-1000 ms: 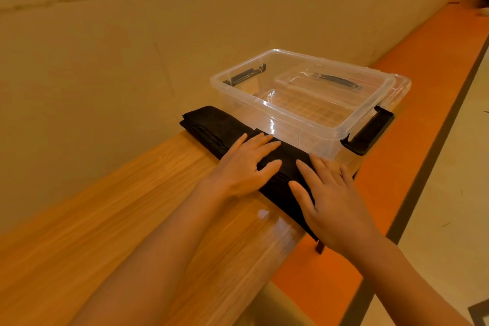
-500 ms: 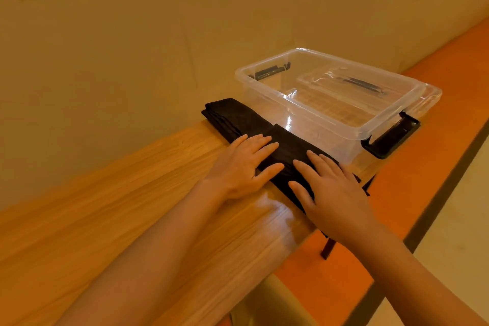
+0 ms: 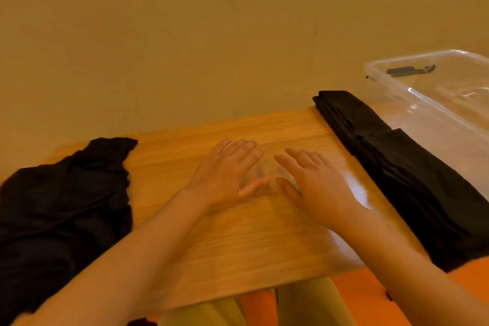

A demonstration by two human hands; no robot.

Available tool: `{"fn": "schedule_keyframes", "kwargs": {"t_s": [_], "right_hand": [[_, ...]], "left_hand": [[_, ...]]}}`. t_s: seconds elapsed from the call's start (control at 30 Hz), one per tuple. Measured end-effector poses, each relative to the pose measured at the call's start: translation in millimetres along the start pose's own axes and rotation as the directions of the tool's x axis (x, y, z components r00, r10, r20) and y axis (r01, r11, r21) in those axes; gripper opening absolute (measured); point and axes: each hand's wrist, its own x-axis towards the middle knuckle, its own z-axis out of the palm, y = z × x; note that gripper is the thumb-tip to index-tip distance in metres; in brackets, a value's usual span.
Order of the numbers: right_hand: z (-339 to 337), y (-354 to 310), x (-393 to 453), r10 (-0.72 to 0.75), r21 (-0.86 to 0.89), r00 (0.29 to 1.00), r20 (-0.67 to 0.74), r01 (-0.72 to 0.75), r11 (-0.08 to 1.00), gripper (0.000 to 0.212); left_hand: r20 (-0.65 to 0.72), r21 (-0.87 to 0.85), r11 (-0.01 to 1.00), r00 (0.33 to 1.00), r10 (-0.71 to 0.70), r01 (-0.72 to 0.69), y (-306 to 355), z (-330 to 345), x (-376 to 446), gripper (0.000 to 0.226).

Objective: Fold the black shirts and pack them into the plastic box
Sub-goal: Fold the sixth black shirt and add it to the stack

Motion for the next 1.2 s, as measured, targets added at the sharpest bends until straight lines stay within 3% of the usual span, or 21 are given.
{"fn": "schedule_keyframes", "kwargs": {"t_s": [0.33,0.53,0.77,1.0,1.2], "right_hand": [[32.7,-100.5,48.0,-0.365,0.048,0.93,0.043,0.363,0.93,0.051],[41.4,-157.9,59.3,-0.492,0.078,0.866,0.083,0.487,0.87,0.053],[65.8,-232.9,76.0,-0.607,0.114,0.791,0.073,0.598,0.793,0.053],[98.9,-253.1,67.9,-0.642,0.25,0.767,0.008,0.62,0.744,0.044],[98.4,-242.7,76.7,-0.577,0.342,0.799,-0.17,0.597,0.726,0.02]], "left_hand": [[0.034,0.072,0.943,0.944,-0.328,0.325,-46.4,-9.6,-139.6,0.067],[0.023,0.096,0.844,0.847,-0.532,0.528,-57.6,-13.8,-212.9,0.067],[0.028,0.167,0.675,0.681,-0.732,0.719,-74.8,-13.3,-276.4,0.071],[-0.154,0.003,0.694,0.686,-0.711,0.72,-65.2,-3.0,-300.3,0.056],[-0.402,-0.274,0.617,0.495,-0.77,0.738,-46.5,25.0,-295.3,0.039]]}}
